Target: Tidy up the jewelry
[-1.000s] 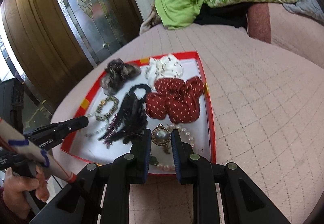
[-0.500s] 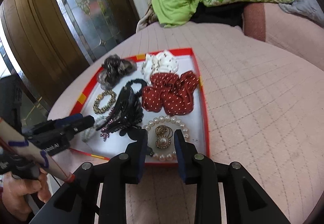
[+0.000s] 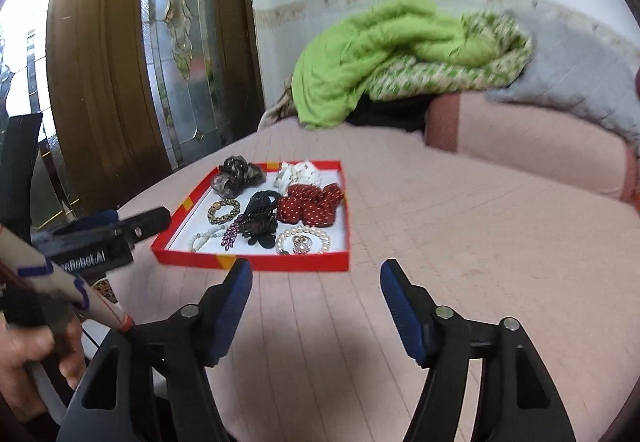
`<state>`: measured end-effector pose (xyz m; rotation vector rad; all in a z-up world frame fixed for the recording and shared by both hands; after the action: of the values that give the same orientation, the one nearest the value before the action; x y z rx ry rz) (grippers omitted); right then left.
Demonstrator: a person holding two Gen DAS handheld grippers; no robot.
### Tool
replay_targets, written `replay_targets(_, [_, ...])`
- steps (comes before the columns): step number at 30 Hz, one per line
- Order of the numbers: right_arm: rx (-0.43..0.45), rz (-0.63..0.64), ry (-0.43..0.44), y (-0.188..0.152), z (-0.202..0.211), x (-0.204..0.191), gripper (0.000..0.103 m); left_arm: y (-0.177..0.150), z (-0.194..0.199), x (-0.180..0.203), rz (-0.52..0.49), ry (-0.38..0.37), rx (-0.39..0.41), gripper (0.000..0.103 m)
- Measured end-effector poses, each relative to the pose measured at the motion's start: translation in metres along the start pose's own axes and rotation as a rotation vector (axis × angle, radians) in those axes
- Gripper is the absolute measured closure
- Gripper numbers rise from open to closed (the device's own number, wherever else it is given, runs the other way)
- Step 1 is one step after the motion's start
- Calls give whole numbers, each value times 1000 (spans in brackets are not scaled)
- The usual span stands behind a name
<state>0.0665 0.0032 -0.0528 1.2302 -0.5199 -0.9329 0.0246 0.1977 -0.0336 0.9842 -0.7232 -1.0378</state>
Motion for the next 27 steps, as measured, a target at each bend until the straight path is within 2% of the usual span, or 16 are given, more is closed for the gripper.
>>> replay_targets(2, [40, 18, -14, 1, 23, -2, 22, -7, 14, -4, -15, 41, -13, 1])
replay_targets(4, [72, 44, -22, 1, 42, -5, 21, -11, 28, -6, -32, 58, -12, 1])
replay_targets(6, [90, 76, -31, -1, 57, -8, 17, -12, 43, -3, -45, 36, 15, 1])
replay_targets(8, [91, 89, -40, -5, 64, -9, 15, -13, 55, -3, -56, 58, 47, 0])
replay_targets(10, [77, 92, -42, -8, 67, -9, 15, -16, 61, -5, -67, 86, 48, 0])
replay_targets(16, [64, 93, -49, -12, 69, -8, 15, -21, 60, -4, -63, 83, 3, 0])
replay_targets(21, [53, 102, -41, -16, 68, -12, 15, -17, 62, -14, -58, 166, 26, 0])
replay_targets(27, [39, 92, -37, -19, 61, -11, 15, -15, 60, -17, -72, 198, 32, 0])
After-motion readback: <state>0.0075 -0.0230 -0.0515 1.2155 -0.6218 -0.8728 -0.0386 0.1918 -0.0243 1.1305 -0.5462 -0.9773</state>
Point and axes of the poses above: each gripper's, at about its wrist camera, not at the fingertips, and z roughly against the way its jaws point, x to its right, y to its top, the point moved 10 cm from there along -z, roughly the way its jaws point, and after that the axes turned 10 degrees about x, right-handed, at the moved point
